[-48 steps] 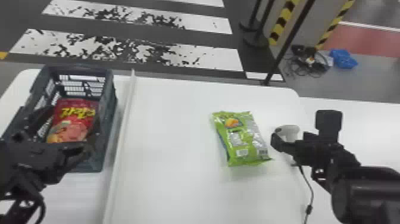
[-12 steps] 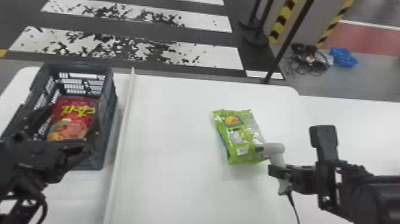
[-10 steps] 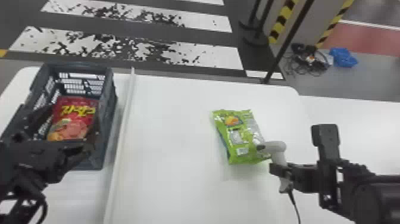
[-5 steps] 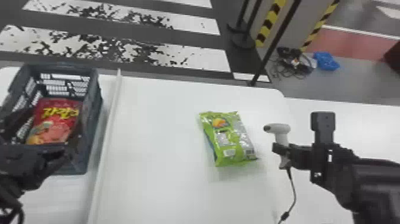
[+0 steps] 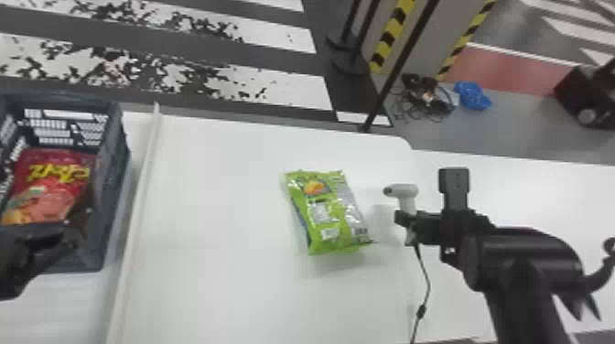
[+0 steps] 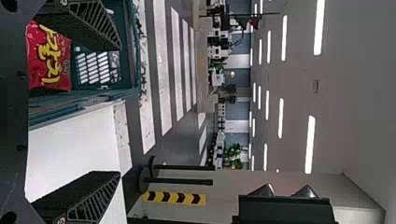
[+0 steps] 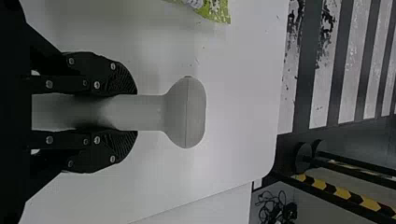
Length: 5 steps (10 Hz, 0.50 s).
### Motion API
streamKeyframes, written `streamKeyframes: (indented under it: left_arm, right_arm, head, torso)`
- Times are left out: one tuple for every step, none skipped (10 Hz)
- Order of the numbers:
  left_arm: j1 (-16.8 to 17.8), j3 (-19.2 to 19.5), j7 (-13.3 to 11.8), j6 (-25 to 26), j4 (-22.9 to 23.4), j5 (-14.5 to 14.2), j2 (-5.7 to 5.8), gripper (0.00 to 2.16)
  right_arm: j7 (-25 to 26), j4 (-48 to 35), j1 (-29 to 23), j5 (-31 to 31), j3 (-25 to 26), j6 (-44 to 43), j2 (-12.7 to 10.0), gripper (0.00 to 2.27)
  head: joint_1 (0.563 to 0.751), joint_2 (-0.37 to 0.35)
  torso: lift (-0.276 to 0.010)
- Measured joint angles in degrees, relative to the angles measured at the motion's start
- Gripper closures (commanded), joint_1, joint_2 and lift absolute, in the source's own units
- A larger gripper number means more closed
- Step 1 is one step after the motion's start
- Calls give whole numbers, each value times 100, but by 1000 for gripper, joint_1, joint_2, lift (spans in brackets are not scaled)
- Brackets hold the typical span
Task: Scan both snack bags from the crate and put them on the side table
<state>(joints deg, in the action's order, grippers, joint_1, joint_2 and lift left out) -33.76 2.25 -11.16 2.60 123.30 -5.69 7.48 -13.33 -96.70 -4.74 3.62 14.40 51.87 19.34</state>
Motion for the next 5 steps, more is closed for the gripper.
streamKeyframes:
  left_arm:
    - [-5,3,0,0,1,7,-1,39]
    - [-8,3,0,0,3,13,-2,39]
    - [-8,4,0,0,7,15,-2,39]
    - [-8,9,0,0,9,15,-2,39]
    - [-8,12,0,0,10,15,-6,39]
  right_arm:
    - [-1,214,104,-35,-80,-71,37,2250]
    - [-1,421,210,-79,-170,-111,68,2250]
    - [4,544,265,-112,-220,-141,76,2172]
    - [17,594,278,-117,-239,-171,77,1673]
    - [73,606,278,-99,-243,-242,74,718]
  head:
    - [695,-307]
    - [695,-307]
    - [695,-307]
    - [695,-306]
    - [695,-307]
  torso:
    - [-87]
    - [-87]
    - [-87]
    - [-87]
    - [-87]
